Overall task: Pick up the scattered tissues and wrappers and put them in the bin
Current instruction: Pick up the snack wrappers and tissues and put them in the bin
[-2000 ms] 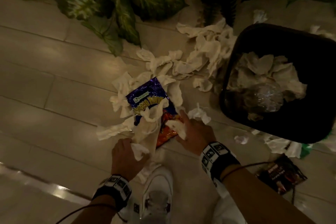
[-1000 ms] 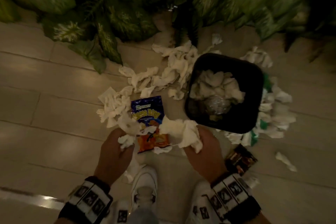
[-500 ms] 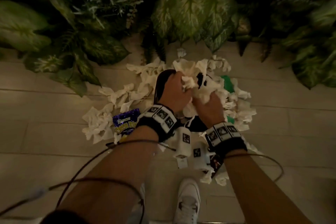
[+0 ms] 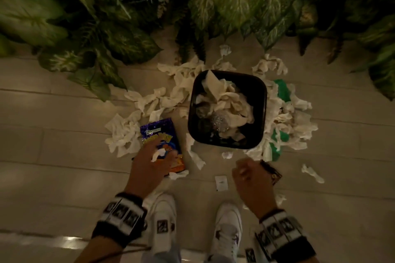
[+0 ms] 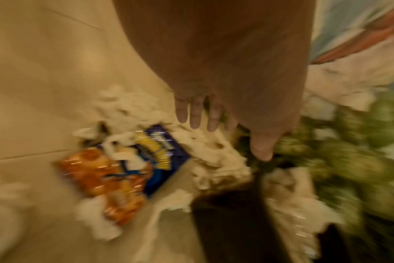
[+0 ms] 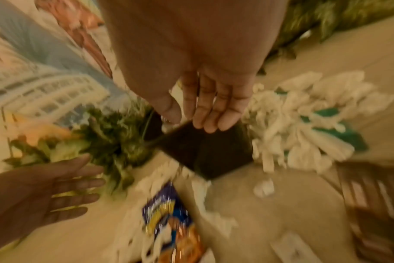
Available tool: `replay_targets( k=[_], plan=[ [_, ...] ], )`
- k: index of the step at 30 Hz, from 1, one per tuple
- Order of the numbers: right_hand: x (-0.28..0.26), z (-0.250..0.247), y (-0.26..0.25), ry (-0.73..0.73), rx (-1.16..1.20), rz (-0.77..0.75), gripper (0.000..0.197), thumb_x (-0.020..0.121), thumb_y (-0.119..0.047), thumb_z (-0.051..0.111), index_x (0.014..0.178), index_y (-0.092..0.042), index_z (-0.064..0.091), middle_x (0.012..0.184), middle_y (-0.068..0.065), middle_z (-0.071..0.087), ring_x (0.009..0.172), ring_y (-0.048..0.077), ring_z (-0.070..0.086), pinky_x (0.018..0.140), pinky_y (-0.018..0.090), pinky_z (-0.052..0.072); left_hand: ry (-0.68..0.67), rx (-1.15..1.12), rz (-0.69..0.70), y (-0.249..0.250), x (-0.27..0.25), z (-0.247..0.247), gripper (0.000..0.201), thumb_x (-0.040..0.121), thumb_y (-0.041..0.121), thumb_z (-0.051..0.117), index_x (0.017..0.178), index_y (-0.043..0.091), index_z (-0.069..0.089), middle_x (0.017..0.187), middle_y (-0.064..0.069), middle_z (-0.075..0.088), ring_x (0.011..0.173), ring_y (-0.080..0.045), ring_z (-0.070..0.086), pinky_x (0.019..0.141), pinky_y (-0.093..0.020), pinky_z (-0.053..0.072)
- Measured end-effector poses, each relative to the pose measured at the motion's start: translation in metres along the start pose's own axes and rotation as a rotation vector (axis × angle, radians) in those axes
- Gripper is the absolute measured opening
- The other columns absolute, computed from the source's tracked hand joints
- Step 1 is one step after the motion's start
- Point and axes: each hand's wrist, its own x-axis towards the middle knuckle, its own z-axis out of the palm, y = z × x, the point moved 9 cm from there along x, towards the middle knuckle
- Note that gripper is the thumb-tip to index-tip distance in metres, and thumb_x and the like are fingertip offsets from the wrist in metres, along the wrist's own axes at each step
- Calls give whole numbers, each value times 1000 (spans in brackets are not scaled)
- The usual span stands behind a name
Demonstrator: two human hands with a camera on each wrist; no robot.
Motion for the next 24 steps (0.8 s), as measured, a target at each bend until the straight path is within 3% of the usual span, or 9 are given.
replay_targets(
  k=[3, 4, 6, 10, 13, 15, 20, 22, 24],
  plan=[
    [-8, 84, 21, -300, -106, -10, 14, 81, -21, 63, 89, -27, 53, 81, -6, 58, 74, 7, 56, 67, 19, 41, 70, -110, -190, -80, -13, 0, 22, 78, 36, 73, 96, 38, 60, 107, -3, 64, 102, -25, 60, 83, -36, 47],
    [-6, 112, 28, -381, -165, -15, 14, 82, -25, 61, 93, -25, 54, 89, -2, 59, 83, 13, 57, 73, 23, 44, 80, -92, -217, -103, -12, 6, 24, 76, 32, 75, 94, 35, 59, 105, -5, 64, 101, -26, 60, 85, -37, 47],
    [6, 161, 38, -515, -298, -40, 26, 84, -31, 56, 107, -20, 55, 107, 5, 58, 102, 22, 56, 87, 31, 46, 62, -6, -208, -143, 0, 26, 51, 68, 33, 81, 111, 21, 58, 118, -10, 59, 110, -29, 56, 88, -36, 45],
    [52, 224, 52, -621, -473, -47, 39, 89, -32, 50, 124, -16, 48, 126, 10, 52, 117, 28, 49, 99, 38, 42, -64, 321, -155, -186, 58, 81, 116, 50, 56, 79, 145, 31, 17, 152, -16, 17, 139, -38, 23, 106, -53, 33],
    [88, 243, 62, -579, -437, -37, 43, 89, -30, 52, 128, -12, 47, 129, 13, 52, 120, 30, 49, 101, 39, 41, -78, 479, -159, -187, 101, 107, 128, 52, 63, 78, 140, 50, -14, 156, -13, -20, 143, -41, -10, 110, -66, 10],
    [104, 245, 64, -533, -382, -74, 37, 88, -25, 55, 121, -8, 53, 121, 16, 58, 113, 31, 54, 96, 39, 45, -66, 531, -132, -184, 125, 117, 128, 54, 63, 77, 135, 56, -21, 154, -11, -28, 141, -46, -17, 106, -75, 8],
    [114, 234, 70, -514, -419, -170, 31, 88, -24, 54, 116, -11, 58, 116, 12, 62, 109, 27, 58, 91, 30, 44, -99, 539, -112, -190, 149, 127, 118, 53, 73, 70, 136, 59, -12, 156, -5, -24, 139, -50, -18, 100, -81, 6],
    [117, 226, 71, -476, -391, -154, 21, 86, -21, 55, 105, -15, 60, 106, 10, 65, 100, 26, 61, 85, 32, 48, -32, 565, -56, -187, 147, 120, 95, 61, 82, 54, 139, 56, 6, 159, -6, -7, 141, -49, -6, 101, -77, 10],
    [121, 216, 71, -403, -333, -133, 10, 84, -18, 56, 93, -16, 60, 98, 10, 65, 93, 27, 63, 81, 38, 52, 28, 614, -15, -185, 142, 114, 77, 70, 76, 52, 137, 46, 28, 156, -11, 15, 139, -48, 10, 103, -73, 20]
  ],
)
